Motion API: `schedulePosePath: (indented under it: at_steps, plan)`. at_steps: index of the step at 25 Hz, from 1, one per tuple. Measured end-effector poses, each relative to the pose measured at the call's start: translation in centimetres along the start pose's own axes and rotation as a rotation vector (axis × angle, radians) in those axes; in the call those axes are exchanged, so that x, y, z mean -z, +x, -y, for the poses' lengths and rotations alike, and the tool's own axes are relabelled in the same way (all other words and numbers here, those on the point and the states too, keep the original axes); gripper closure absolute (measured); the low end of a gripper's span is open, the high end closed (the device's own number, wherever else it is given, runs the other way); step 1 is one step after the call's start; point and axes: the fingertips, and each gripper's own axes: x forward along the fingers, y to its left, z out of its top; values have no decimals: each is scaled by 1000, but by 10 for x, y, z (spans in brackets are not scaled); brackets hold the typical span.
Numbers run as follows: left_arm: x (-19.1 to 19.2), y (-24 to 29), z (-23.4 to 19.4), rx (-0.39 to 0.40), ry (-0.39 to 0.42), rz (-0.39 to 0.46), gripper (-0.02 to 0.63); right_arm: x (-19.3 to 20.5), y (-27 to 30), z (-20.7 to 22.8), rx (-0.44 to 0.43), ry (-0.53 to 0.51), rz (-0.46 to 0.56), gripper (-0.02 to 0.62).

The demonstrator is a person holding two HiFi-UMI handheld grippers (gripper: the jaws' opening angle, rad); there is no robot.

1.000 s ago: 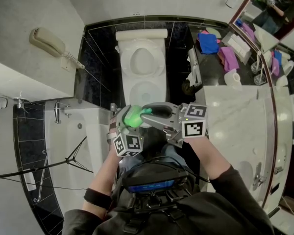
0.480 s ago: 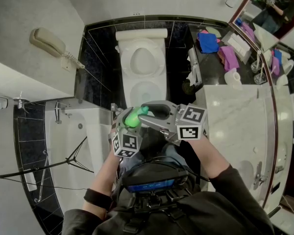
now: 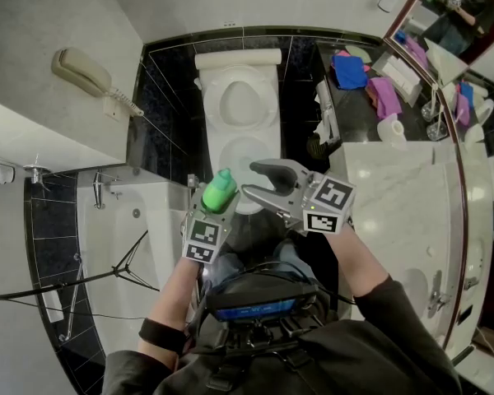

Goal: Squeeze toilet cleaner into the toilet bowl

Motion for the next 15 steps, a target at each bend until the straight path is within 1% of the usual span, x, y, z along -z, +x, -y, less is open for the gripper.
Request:
schedulePosePath:
  at_steps: [1,2,3,4,8,11,13,15]
  plan:
    - [1,-1,-2,-2,-10,-1,414,2,-3,4,18,0,-2,383]
    - [2,-2,-4,-4,-20,-3,414,4,-6,8,37,3,-5,413]
    - [3,-2,-6,-8,-28,-5,414,6,-9,13,58,8,-8,415]
    - [5,-4,-8,-13,-37,-7,414,10,-13,18,87,10,-12,443]
    - [13,-9,-16,-34,-63,-18,413,28,-35,48,263,6,-39,537]
    - [19,-13,-26,-56,-85,-13,414,45,-53,71,407,-13,-80,573]
    - [23,-16,-30,-64,-105,-16,413,62,-65,84,499,-43,-139,578]
    - [29,-18,-35,-80,-112,-16,413,82,-78,95,588,-53,-207,580]
